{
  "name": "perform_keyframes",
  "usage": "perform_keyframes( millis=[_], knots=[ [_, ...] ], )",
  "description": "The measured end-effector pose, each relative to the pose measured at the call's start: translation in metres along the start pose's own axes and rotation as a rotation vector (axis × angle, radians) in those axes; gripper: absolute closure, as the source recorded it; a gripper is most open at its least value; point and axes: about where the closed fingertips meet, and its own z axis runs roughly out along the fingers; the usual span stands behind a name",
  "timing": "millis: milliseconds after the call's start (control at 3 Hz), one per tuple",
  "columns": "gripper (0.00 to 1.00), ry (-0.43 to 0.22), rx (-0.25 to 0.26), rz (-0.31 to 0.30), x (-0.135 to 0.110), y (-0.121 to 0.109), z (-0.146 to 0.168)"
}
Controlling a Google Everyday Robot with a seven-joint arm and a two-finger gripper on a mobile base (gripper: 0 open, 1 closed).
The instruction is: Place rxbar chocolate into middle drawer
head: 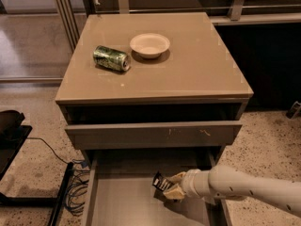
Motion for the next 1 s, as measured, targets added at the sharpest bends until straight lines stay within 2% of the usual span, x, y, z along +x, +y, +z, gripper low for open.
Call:
perform_keyframes(
  millis=[667, 1000],
  knots=[
    [1.00, -0.002, 0.010, 0.014, 0.027, 0.012, 0.044],
    [0.82, -0.004, 0.014, 0.015, 0.027, 0.011, 0.045]
  ],
)
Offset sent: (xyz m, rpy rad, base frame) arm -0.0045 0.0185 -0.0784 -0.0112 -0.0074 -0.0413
